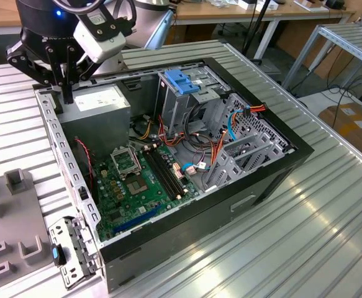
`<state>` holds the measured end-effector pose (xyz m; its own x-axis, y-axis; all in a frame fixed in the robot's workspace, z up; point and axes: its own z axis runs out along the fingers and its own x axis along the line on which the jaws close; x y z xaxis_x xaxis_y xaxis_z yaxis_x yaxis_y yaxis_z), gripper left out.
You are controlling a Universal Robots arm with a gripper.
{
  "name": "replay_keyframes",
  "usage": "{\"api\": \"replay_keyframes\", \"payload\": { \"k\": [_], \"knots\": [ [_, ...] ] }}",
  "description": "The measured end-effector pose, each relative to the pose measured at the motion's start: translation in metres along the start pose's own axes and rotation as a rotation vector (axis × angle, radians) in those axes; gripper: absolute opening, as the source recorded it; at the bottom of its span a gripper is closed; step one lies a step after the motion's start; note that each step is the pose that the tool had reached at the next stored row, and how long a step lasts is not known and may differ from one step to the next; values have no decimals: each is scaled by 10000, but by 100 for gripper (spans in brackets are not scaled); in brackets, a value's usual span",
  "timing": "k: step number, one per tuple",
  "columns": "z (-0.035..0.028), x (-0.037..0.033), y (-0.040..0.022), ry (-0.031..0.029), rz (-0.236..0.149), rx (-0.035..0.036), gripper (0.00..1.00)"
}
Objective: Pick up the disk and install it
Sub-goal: 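Reach for the disk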
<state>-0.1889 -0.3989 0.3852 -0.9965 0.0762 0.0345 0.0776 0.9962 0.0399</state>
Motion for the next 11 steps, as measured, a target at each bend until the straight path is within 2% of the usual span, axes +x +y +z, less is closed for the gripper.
{"api": "replay_keyframes", "payload": {
  "k": [11],
  "knots": [
    [6,35,-3,36,1,3,11]
  ]
}}
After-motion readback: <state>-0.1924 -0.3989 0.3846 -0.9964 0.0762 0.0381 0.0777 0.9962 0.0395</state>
